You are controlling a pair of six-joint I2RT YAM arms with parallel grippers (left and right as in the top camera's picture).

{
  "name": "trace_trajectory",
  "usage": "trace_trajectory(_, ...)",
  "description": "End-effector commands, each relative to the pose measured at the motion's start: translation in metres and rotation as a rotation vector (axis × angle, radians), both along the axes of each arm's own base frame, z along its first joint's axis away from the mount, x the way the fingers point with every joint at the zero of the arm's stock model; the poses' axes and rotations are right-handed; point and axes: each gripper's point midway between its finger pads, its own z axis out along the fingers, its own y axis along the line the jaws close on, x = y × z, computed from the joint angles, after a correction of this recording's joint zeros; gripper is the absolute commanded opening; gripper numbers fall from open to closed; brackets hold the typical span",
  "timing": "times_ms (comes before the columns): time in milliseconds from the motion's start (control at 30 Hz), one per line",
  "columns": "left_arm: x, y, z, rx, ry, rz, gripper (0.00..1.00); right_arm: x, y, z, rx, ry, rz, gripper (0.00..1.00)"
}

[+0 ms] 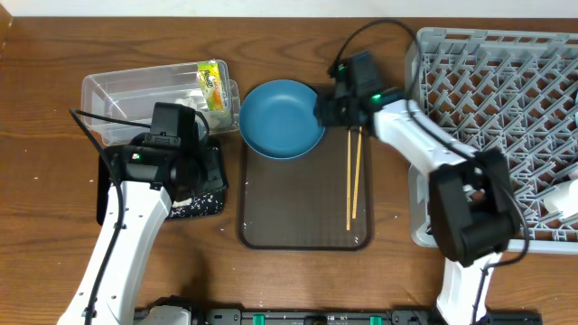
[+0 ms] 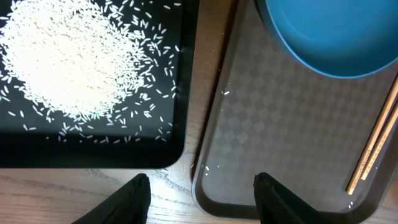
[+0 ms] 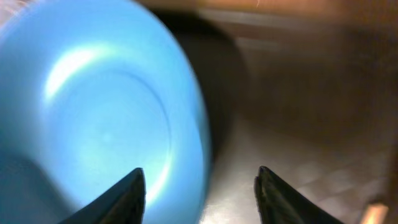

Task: Sort waste into correct bins and load items into the dishwasher rack
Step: 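Move the right gripper to the blue plate and grasp its rim, then lift the blue plate and stand it upright in the grey rack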

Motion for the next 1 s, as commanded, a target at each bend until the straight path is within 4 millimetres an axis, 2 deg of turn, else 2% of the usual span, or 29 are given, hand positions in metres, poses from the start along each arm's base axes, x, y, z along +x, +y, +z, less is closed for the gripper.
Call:
trace_trajectory(0, 0.003, 0.002, 0.004, 0.003, -0.012, 0.008, 0.56, 0.004, -0.009, -0.012, -0.075, -0.001, -0.132, 0.47)
trace_trajectory(67, 0.003, 0.002, 0.004, 0.003, -0.012, 0.008, 0.56, 0.002, -0.006, -0.016, -0.083, 0.002, -0.136, 0.35)
trace_trajectory(200, 0.003, 0.002, 0.004, 0.003, -0.012, 0.008, 0.57, -0.005, -0.005, -0.02, -0.088, 0.031, -0.143, 0.04)
trace_trajectory(233, 0.003, 0.002, 0.004, 0.003, -0.012, 0.008, 0.57, -0.006, -0.006, -0.021, -0.091, 0.036, -0.143, 0.01)
trace_trajectory(433, 0.003, 0.002, 0.004, 0.003, -0.012, 0.008, 0.57, -0.005, -0.017, -0.02, -0.099, 0.05, -0.162, 0.01)
trace_trajectory(533, 0.003, 0.002, 0.004, 0.003, -0.012, 0.008, 0.56, -0.003, -0.029, -0.008, -0.111, 0.037, -0.16, 0.01)
trace_trajectory(633, 0.003, 0.002, 0.004, 0.003, -0.012, 0.008, 0.57, 0.004, -0.046, 0.021, -0.142, -0.031, -0.133, 0.01)
trace_trajectory(767, 0.003, 0.002, 0.004, 0.003, -0.012, 0.008, 0.57, 0.013, -0.089, 0.075, -0.246, -0.162, -0.168, 0.01)
trace_trajectory(967, 0.003, 0.002, 0.004, 0.003, -0.012, 0.008, 0.57, 0.019, -0.184, 0.173, -0.532, -0.408, -0.323, 0.01)
